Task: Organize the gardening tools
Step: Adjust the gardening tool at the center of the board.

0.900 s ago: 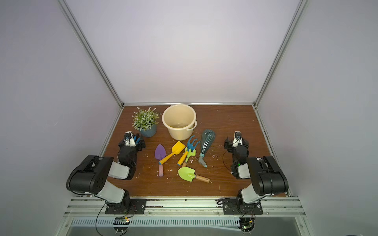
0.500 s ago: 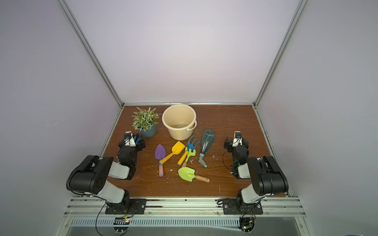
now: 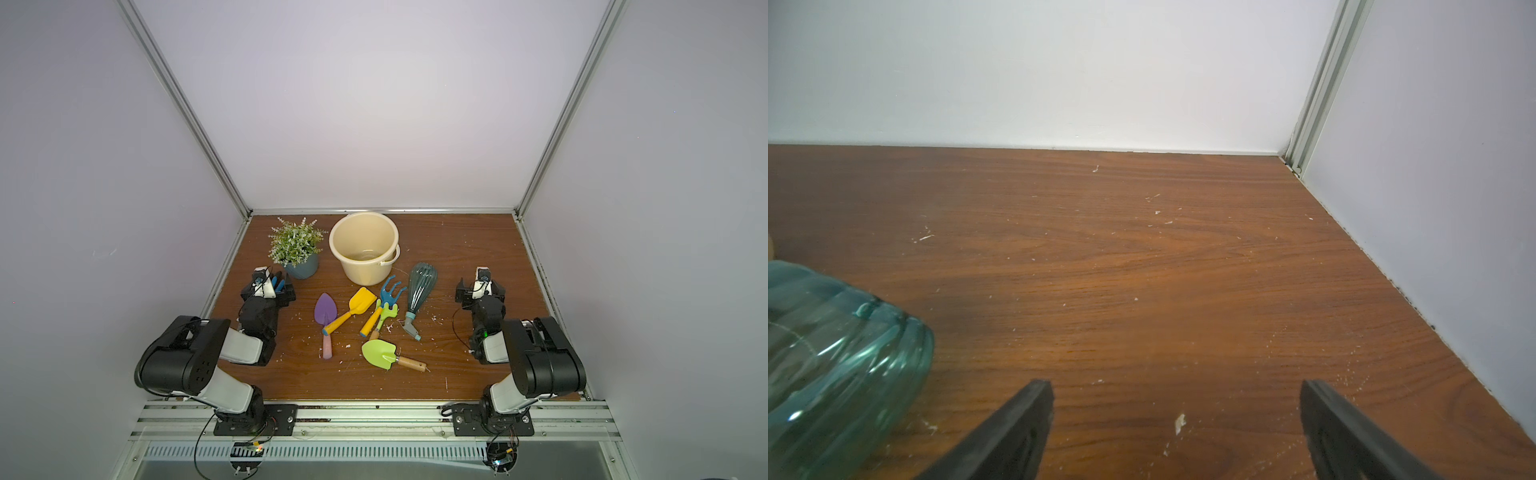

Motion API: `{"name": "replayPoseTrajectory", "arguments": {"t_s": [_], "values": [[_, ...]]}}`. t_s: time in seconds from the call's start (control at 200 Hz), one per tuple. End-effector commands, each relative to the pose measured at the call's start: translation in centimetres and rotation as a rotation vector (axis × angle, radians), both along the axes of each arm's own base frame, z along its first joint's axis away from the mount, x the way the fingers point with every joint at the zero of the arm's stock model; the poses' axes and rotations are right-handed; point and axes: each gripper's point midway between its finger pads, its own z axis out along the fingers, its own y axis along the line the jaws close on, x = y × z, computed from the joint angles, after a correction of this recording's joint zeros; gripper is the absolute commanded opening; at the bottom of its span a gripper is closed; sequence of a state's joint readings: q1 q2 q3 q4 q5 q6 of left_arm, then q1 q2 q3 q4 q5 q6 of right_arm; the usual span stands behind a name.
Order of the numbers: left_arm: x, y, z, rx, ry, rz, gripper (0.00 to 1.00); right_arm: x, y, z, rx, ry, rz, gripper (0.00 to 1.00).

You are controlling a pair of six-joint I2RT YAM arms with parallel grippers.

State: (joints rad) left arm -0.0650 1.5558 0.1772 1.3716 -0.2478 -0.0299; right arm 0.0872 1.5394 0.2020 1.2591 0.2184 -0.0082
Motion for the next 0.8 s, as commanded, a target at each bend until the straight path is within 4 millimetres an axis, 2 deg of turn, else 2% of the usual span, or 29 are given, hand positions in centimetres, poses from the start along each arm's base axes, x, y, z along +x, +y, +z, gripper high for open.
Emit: {"name": "replayPoseTrajectory", "arguments": {"t_s": [0.0, 0.12, 0.215, 0.31, 0.415, 0.515, 0.625, 0.68, 0.73, 0.795], "values": [[-0.1, 0.3, 0.8, -0.006, -0.028, 0.004, 0.99, 0.8, -0.5, 2.5, 0.017, -0.069, -0.028, 0.99], [-0.8, 0.1, 2.0, 0.018, -0.041, 0.025, 0.99, 2.4, -1.3, 3.0, 0.021, 0.017, -0.092, 0.99], [-1.4, -0.2, 3.6, 0.05, -0.072, 0.054, 0.99, 3.8, -0.6, 3.7, 0.015, 0.076, -0.053, 1.0], [-2.0, 0.0, 5.1, 0.048, -0.098, 0.088, 0.99, 4.5, -0.4, 5.1, 0.093, 0.081, -0.063, 1.0], [-2.4, 0.8, 7.2, -0.047, -0.145, 0.145, 0.99, 5.0, 0.8, 7.4, 0.18, 0.065, -0.016, 1.0], [-1.8, 0.8, 8.5, -0.146, -0.111, 0.153, 0.99, 5.1, 1.5, 9.5, 0.293, 0.057, 0.003, 1.0], [-0.9, -0.5, 9.1, -0.365, -0.049, 0.053, 0.99, 4.3, 1.3, 9.6, 0.511, 0.135, -0.073, 0.99], [-0.7, -0.8, 9.5, -0.482, -0.039, 0.011, 0.99, 4.5, 2.6, 10.0, 0.561, 0.155, 0.013, 1.0], [-1.1, -0.4, 9.5, -0.575, -0.03, 0.042, 0.99, 4.5, 3.8, 10.4, 0.578, 0.177, 0.081, 0.99], [-1.6, -0.6, 10.1, -0.636, -0.05, 0.023, 0.99, 4.1, 5.3, 11.0, 0.584, 0.191, 0.174, 0.93]]}}
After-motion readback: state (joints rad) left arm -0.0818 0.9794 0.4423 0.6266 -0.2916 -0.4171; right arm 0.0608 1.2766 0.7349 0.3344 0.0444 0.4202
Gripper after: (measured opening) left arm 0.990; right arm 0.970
